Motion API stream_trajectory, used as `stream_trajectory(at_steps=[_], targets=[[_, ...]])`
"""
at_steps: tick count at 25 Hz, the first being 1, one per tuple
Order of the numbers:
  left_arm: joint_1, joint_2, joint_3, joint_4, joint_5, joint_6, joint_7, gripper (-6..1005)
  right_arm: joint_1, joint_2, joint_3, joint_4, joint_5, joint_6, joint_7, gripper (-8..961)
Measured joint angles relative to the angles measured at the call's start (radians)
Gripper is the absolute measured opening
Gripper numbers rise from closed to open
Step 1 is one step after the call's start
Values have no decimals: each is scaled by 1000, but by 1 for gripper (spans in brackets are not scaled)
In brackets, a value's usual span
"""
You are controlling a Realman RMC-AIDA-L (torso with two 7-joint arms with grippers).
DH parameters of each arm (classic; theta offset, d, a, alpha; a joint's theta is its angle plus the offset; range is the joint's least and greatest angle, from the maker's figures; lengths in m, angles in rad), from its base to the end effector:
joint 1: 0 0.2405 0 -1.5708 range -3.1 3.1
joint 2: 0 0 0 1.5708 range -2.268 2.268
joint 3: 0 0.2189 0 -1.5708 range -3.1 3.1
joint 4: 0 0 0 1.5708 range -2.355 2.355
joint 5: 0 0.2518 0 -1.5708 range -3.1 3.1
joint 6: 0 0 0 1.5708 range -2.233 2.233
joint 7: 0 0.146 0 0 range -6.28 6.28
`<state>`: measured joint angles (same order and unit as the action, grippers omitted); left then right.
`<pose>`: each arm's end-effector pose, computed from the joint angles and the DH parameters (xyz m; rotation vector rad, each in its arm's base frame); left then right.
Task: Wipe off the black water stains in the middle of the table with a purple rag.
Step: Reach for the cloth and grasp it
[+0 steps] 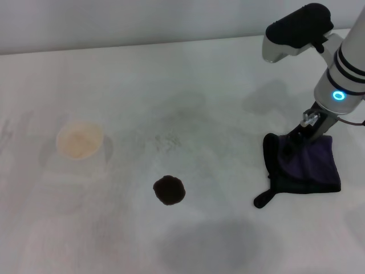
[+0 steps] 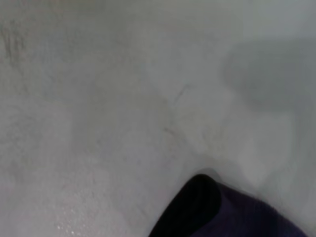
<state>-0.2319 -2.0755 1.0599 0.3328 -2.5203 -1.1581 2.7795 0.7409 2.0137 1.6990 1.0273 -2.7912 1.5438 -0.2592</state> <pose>-0.3714 0.3098 0.0379 -1.6638 -0.4467 -0.6004 0.1992 0.3898 0.0119 -2.2044 1.2826 -0.8423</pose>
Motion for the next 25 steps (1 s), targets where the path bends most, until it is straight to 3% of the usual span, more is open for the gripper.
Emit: stream_trajectory(at_steps=[13,25], targets=[[-26,0,3,-18,1,2,0,882,-6,3,-23,-46,-43,-8,12,766],[-28,-1,9,-30,2,0,9,883,-1,5,-45,-88,-39,-62,13,618]])
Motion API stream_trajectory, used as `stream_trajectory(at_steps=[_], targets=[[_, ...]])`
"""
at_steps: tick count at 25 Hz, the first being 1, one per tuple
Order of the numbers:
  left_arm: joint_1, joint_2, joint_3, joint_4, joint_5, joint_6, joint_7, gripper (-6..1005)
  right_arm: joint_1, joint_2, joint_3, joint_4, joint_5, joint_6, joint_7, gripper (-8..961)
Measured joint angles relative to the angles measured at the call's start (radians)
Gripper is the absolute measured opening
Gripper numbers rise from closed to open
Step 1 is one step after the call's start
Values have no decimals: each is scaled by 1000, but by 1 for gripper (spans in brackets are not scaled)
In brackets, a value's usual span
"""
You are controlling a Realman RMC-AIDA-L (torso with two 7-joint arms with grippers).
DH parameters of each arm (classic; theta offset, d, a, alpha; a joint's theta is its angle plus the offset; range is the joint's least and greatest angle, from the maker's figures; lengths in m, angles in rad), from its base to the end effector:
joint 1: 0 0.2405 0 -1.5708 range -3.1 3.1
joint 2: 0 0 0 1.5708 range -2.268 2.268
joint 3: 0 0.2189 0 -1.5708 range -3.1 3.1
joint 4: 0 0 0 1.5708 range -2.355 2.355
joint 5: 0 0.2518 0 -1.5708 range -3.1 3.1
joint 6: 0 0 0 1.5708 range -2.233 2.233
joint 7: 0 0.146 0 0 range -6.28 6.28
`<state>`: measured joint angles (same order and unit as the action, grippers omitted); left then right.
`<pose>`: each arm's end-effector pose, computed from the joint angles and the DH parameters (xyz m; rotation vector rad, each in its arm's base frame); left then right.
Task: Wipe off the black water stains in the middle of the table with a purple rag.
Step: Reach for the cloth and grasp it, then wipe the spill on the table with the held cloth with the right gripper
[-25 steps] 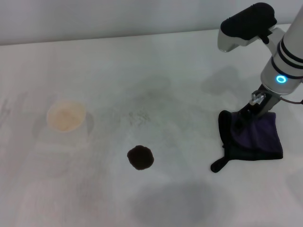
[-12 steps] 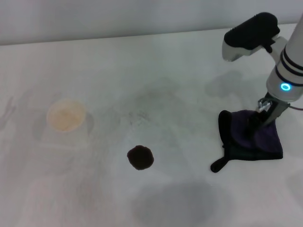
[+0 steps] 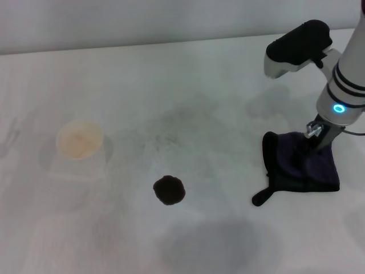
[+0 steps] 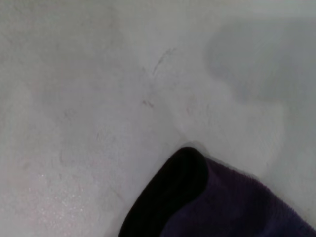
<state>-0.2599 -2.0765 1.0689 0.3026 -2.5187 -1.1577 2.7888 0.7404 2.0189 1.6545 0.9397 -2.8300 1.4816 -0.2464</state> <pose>-0.3665 0.3143 0.0293 -1.6898 -0.4470 -0.6051 0.2219 0.3862 -0.0005 -2.1585 1.2720 -0.9214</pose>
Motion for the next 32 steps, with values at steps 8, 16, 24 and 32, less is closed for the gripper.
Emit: stream_trajectory(at_steps=[8,16,24,32], targets=[[1,0,0,-8,0,-5,0,883,15,0,-83,-13,2,-9,22,593],[7,-1,0,-8,0,-8,0,883,11,0,-87,-18,5,-14,19,443],[9,-2,1,-8,0,-8,0,883,5,1,-90,-13,4,-15,11,134],[2,-1,2,-8,1,-8,-1,882,22,5,-149,20,84,-36,-9,103]])
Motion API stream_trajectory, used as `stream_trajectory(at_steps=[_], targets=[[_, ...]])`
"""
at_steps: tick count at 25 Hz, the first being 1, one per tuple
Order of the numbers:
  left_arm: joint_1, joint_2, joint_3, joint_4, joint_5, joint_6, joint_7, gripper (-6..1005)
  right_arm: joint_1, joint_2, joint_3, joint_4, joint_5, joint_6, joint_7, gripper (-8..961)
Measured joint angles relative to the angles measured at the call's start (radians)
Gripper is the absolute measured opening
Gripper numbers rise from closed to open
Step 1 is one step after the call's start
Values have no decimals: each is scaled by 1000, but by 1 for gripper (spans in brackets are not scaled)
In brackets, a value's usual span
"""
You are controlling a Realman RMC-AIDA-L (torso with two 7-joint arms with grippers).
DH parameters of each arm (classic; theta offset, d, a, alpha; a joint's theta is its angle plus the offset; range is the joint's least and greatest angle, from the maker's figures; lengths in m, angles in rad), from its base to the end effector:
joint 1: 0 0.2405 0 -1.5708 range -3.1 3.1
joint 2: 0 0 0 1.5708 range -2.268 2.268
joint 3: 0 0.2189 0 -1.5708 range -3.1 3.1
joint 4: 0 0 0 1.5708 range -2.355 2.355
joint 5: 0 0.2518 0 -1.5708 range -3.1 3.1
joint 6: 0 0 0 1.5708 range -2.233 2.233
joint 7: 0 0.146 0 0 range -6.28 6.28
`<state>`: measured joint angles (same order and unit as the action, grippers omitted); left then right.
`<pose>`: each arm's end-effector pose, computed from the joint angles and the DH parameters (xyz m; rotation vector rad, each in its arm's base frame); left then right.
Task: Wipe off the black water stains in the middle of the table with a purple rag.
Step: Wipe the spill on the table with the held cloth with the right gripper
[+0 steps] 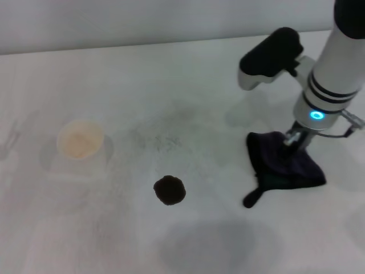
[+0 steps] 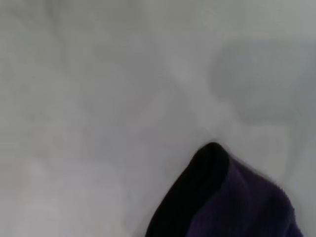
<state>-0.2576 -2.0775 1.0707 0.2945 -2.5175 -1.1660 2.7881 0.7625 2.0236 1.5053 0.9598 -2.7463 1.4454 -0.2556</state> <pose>-0.3670 0.3116 0.0271 -1.6933 -0.4520 -0.6092 0.1966 0.3822 -0.0295 -2.2833 1.1135 -0.9420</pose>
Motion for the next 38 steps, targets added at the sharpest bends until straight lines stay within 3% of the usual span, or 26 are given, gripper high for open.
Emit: stream_trajectory(at_steps=[11,25,31,38], targets=[[-3,-3,0,-14,0,-5,-6,882,113,3,-227,-10,174,-123,-40,103],[-14,-9,2,-134,-6,-66,6,882,230,4,-619,35,476,-200,-134,103],[-20,-12,2,-166,-3,-72,8,882,241,5,-665,65,484,-221,-137,102],[-22,-12,2,-182,-2,-79,10,882,279,4,-603,-24,328,-276,-99,100]])
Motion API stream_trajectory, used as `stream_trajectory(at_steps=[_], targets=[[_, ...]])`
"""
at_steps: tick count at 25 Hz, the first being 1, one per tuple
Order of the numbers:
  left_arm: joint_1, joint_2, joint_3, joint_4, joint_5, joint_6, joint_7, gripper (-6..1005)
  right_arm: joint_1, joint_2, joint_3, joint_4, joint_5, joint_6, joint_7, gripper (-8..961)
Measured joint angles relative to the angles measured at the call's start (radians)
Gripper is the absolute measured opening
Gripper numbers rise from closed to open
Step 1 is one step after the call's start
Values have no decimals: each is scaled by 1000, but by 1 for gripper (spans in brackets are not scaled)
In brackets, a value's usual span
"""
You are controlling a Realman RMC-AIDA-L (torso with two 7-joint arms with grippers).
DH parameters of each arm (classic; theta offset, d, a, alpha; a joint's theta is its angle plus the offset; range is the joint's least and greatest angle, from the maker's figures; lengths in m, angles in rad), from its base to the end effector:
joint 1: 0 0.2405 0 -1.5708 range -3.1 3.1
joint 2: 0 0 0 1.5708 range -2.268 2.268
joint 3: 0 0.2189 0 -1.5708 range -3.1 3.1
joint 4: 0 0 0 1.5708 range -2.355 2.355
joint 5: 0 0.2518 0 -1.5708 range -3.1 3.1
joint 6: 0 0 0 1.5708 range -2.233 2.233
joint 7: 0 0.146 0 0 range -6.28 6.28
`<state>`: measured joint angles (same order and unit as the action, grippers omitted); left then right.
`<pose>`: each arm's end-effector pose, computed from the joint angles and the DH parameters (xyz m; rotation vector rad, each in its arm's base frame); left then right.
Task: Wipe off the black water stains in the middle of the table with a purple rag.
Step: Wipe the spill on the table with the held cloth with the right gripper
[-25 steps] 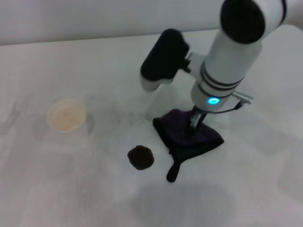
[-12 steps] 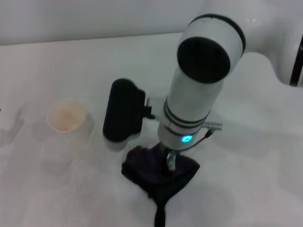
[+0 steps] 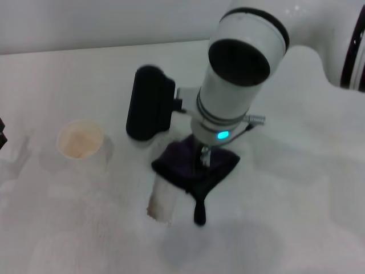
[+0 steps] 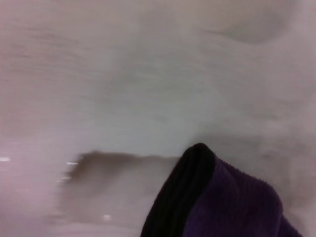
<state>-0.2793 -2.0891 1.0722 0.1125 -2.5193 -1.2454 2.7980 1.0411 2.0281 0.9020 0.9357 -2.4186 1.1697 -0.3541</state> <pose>-0.3734 0.2799 -0.0098 -1.7282 -0.5739 -0.6389 0.0972 0.3500 -0.1405 -2.6654 0.2040 -0.9851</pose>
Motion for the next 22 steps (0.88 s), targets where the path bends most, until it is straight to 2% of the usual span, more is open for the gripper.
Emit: stream_trajectory(at_steps=[5,10,22], targets=[[1,3,0,-1,1,0,0,883,38,0,47,-75,-20,-28,-2,101],[0,6,0,5,1,4,0,882,39,0,29,-30,22,-22,-2,101],[-5,7,0,7,2,-1,0,881,35,0,-169,114,253,-14,-8,100]])
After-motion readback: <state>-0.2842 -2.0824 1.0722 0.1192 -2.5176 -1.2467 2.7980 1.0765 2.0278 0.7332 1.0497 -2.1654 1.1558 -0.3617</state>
